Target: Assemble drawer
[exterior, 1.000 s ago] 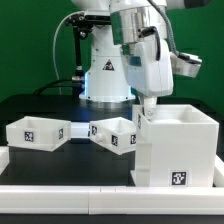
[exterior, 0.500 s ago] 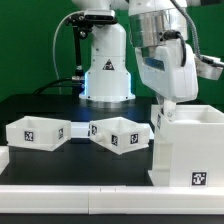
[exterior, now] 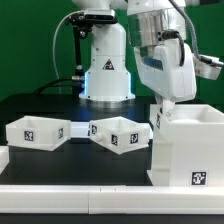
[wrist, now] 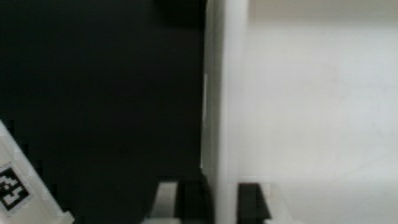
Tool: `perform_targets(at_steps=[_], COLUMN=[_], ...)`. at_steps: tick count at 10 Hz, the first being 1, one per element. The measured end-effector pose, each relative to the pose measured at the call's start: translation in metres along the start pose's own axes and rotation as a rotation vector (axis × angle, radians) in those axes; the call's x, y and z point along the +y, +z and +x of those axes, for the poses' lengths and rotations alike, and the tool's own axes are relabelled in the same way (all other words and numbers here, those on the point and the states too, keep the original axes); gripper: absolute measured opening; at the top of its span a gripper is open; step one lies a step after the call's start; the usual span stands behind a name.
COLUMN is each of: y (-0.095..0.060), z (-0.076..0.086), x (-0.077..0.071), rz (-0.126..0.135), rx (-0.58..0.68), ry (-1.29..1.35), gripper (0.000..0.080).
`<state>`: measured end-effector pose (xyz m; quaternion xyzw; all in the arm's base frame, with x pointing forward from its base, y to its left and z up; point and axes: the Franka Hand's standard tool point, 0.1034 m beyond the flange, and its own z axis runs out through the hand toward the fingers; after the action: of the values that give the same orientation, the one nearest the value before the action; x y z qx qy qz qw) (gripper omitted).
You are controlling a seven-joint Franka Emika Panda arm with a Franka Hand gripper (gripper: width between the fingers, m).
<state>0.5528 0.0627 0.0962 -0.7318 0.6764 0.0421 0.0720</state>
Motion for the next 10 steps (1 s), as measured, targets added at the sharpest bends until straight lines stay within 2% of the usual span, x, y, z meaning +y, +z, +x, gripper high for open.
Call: perform_targets(at_steps=[1, 2, 3, 4, 5, 6, 8, 9, 10], y=[0.0, -0.002, -0.014, -0.028, -0.041, -0.051, -0.065, -0.062, -0.061], z=[0.0, 0.001, 0.003, 0.004, 0.006, 0.009, 0.03, 0.042, 0.04], x=[0.0, 0.0, -0.001, 0.002, 0.005, 0.007, 0.024, 0.031, 0.031], rz=[0.0, 0.003, 0.022, 0.04, 0.053, 0.057, 0.08, 0.094, 0.091], rx=[0.0, -0.001, -0.01, -0.014, -0.019, -0.026, -0.013, 0.005, 0.008], ry=[-0.001, -0.013, -0.045, -0.096, -0.15, -0.182, -0.398, -0.406, -0.479], gripper=[0.0277, 0.0277, 0.0427, 0.0427, 0.0585, 0.0636, 0.0646, 0.0649, 0.0649])
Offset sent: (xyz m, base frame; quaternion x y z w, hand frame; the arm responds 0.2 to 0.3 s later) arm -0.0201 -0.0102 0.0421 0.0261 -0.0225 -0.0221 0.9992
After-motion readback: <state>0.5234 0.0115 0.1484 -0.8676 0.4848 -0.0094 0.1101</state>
